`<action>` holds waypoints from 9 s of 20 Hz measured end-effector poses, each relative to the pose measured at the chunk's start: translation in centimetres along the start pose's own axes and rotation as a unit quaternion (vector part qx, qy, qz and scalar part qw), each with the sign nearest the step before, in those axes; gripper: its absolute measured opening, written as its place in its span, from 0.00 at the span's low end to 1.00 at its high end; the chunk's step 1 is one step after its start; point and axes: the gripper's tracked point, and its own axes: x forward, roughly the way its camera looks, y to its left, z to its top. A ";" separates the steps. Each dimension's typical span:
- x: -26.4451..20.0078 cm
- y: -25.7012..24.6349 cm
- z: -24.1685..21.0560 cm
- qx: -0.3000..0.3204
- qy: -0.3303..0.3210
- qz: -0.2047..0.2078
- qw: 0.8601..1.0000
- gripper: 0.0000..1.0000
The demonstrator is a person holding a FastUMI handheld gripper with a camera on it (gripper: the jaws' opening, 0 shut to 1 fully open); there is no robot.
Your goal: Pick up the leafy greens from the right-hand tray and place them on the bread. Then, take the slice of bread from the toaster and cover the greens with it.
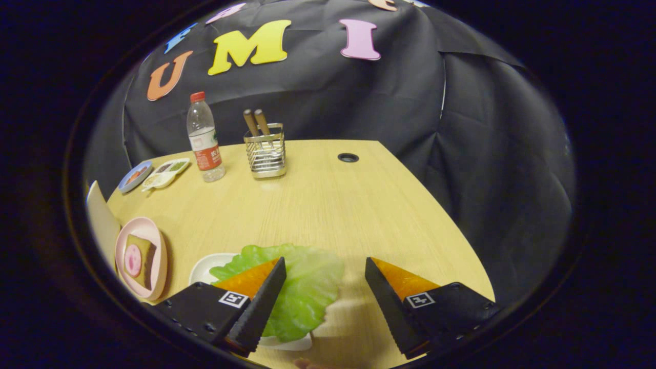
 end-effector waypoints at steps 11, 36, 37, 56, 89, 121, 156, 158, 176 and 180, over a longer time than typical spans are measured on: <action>0.3 1.5 -0.7 -0.045 0.021 -0.020 0.999 0.35; -20.6 13.8 5.7 -0.087 -0.172 -0.012 0.981 0.00; -21.1 14.8 5.6 -0.083 -0.173 -0.010 0.981 0.00; -19.7 37.5 1.3 -0.086 -0.155 0.106 0.978 0.00; -7.5 28.4 -1.2 0.002 -0.053 0.068 0.996 0.33; -33.9 37.2 5.0 -0.005 -0.135 0.087 0.987 0.96; -22.9 50.6 2.9 -0.061 -0.021 0.105 0.992 0.13; -24.5 50.8 3.8 -0.058 -0.041 0.114 0.991 0.13; -38.4 43.5 9.9 -0.022 -0.200 0.150 0.968 0.01; -40.1 40.9 11.7 -0.019 -0.234 0.157 0.959 0.01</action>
